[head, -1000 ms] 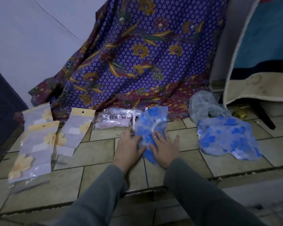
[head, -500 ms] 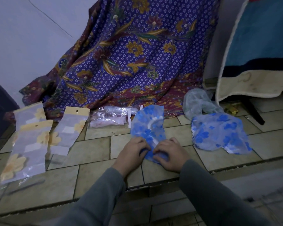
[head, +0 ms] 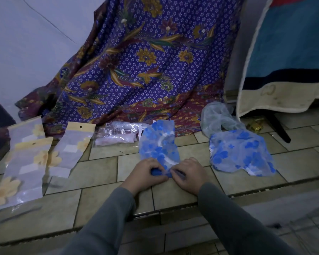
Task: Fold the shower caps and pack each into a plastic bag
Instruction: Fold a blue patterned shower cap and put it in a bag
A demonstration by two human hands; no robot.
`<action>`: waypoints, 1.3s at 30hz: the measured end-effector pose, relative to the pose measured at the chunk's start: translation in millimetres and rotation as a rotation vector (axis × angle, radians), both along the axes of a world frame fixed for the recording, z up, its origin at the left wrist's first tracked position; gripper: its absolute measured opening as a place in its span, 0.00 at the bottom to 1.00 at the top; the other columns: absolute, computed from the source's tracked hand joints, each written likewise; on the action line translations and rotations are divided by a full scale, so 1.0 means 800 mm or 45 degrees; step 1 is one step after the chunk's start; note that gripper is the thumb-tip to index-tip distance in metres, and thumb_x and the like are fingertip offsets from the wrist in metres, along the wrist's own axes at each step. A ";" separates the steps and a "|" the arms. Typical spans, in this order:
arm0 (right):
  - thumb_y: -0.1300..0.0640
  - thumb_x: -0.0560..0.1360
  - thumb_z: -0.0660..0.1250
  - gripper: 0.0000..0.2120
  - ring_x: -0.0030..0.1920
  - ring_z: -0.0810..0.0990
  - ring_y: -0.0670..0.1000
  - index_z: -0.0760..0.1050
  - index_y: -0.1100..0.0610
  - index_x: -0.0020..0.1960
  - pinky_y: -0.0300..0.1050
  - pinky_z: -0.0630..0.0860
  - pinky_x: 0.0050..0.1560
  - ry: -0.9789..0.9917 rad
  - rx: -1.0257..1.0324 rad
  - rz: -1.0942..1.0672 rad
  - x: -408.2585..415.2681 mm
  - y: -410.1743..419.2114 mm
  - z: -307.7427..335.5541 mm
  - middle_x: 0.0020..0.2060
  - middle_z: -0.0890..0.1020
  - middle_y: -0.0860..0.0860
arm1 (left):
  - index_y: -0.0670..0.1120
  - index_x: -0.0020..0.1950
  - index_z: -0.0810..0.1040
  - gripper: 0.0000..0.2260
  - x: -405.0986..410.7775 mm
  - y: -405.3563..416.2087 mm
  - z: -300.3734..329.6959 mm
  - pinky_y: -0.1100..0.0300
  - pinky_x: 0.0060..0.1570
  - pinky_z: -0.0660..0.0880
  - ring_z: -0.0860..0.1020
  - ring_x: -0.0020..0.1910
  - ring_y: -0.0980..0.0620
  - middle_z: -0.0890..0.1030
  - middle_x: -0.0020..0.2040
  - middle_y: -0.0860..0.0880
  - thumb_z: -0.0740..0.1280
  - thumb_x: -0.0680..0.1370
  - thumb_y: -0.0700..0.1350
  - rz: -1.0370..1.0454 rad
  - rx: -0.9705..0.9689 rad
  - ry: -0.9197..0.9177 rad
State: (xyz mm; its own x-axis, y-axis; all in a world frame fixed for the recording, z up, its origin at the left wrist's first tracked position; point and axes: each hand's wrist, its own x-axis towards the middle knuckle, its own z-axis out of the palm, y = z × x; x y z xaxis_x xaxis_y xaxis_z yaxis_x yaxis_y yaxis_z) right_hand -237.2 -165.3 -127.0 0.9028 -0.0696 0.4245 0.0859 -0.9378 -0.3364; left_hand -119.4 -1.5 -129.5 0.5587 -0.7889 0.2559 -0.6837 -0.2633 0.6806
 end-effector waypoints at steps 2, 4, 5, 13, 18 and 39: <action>0.46 0.70 0.66 0.11 0.37 0.78 0.48 0.81 0.51 0.46 0.40 0.66 0.43 0.023 0.070 0.042 -0.002 -0.004 0.002 0.37 0.82 0.45 | 0.49 0.38 0.83 0.11 -0.003 0.001 -0.005 0.67 0.42 0.71 0.76 0.39 0.60 0.79 0.37 0.55 0.73 0.68 0.56 0.059 -0.075 0.022; 0.45 0.68 0.68 0.14 0.43 0.78 0.46 0.79 0.49 0.51 0.41 0.67 0.47 0.056 0.141 0.077 -0.007 -0.009 0.002 0.43 0.82 0.44 | 0.50 0.38 0.84 0.07 -0.007 0.002 -0.007 0.67 0.41 0.70 0.76 0.39 0.59 0.80 0.36 0.56 0.74 0.69 0.52 0.123 -0.089 0.099; 0.46 0.68 0.69 0.14 0.45 0.77 0.46 0.78 0.49 0.52 0.42 0.67 0.48 0.060 0.169 0.076 -0.008 -0.010 0.001 0.45 0.81 0.44 | 0.50 0.38 0.84 0.06 -0.008 0.002 -0.007 0.68 0.41 0.69 0.75 0.39 0.59 0.79 0.36 0.57 0.73 0.69 0.52 0.146 -0.087 0.120; 0.46 0.74 0.53 0.19 0.47 0.78 0.51 0.80 0.50 0.53 0.47 0.65 0.47 0.127 0.078 0.053 0.008 -0.011 -0.012 0.45 0.81 0.47 | 0.51 0.43 0.78 0.13 -0.025 0.004 0.004 0.67 0.40 0.68 0.72 0.37 0.58 0.75 0.34 0.55 0.69 0.71 0.60 0.118 -0.010 -0.128; 0.44 0.75 0.57 0.16 0.41 0.73 0.39 0.80 0.48 0.52 0.43 0.62 0.46 0.013 0.301 0.025 0.000 -0.012 -0.011 0.41 0.79 0.43 | 0.50 0.38 0.79 0.12 -0.020 0.001 -0.003 0.66 0.42 0.67 0.72 0.37 0.58 0.76 0.34 0.56 0.67 0.73 0.58 0.137 0.008 -0.157; 0.46 0.72 0.62 0.09 0.39 0.74 0.50 0.79 0.46 0.38 0.45 0.54 0.41 -0.115 -0.218 -0.191 -0.005 -0.017 -0.012 0.36 0.78 0.43 | 0.53 0.47 0.82 0.12 -0.018 -0.001 0.007 0.57 0.46 0.72 0.76 0.41 0.54 0.79 0.41 0.55 0.63 0.74 0.57 -0.007 0.133 -0.307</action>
